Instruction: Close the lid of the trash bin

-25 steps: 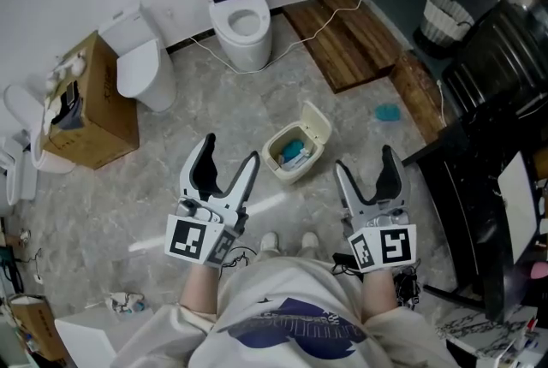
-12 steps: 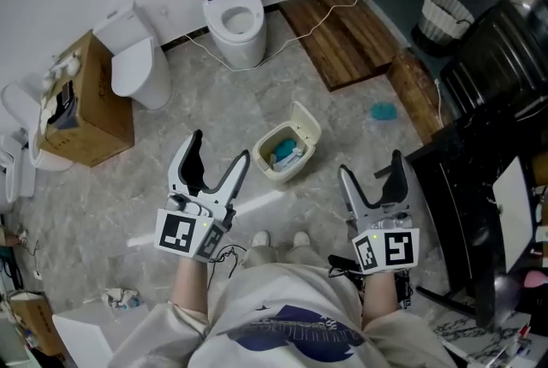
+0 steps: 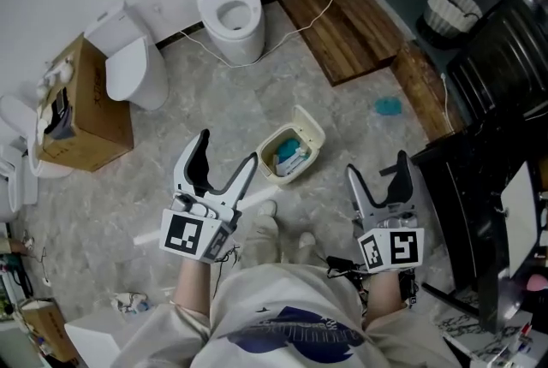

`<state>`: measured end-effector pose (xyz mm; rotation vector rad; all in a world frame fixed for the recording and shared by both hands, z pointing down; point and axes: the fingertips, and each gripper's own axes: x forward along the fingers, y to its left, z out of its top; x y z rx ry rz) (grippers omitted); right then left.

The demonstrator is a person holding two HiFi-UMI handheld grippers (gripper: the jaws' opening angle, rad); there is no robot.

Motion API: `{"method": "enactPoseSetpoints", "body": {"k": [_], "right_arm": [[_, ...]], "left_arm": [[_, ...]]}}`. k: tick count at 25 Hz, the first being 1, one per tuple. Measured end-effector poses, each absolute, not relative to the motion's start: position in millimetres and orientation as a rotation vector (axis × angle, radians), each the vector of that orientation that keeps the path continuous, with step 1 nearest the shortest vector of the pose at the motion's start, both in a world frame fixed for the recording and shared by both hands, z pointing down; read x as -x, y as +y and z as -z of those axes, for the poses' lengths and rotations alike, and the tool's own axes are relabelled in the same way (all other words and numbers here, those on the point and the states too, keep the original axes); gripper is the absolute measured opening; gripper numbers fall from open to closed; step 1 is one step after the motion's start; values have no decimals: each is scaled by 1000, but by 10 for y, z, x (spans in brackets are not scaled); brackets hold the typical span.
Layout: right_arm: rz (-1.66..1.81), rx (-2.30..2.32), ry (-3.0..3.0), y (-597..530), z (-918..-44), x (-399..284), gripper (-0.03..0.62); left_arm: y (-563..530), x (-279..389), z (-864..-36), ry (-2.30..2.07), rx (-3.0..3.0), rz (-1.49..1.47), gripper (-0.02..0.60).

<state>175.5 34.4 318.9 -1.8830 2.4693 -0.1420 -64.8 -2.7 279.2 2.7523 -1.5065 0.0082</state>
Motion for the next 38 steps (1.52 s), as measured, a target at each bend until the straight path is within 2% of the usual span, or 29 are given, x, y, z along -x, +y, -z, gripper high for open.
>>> {"method": "enactPoseSetpoints", "body": {"k": [9,16,21,27,30,38], "right_arm": [[131,2092,2438,-391,-3488,-1388,415],[198,2004,2917,-1074,-4661,-1318,383],[444,1813,3251,-1532,-5957,-1265,346],[773,1660,3475,-1736,-7231,-1283,281],[896,1634,3486,-1776,-7487,-1191,273],[1056,1551,3495,-1706,-7747,-1018,245]], "left_arm": [[-800,989,-2985,-1316,-2762,26,357],[-911,886,-3318,-1279,-2716,-22,357],[-1006,778,-3376,-1369,-2712,62,357],[-1017,687,-3908,-1419,-2623,-80,357],[-1062,766,-4094,-1433,-2590,-131,357],[-1321,796,-4090,-1455,-2599,-45,357]]}}
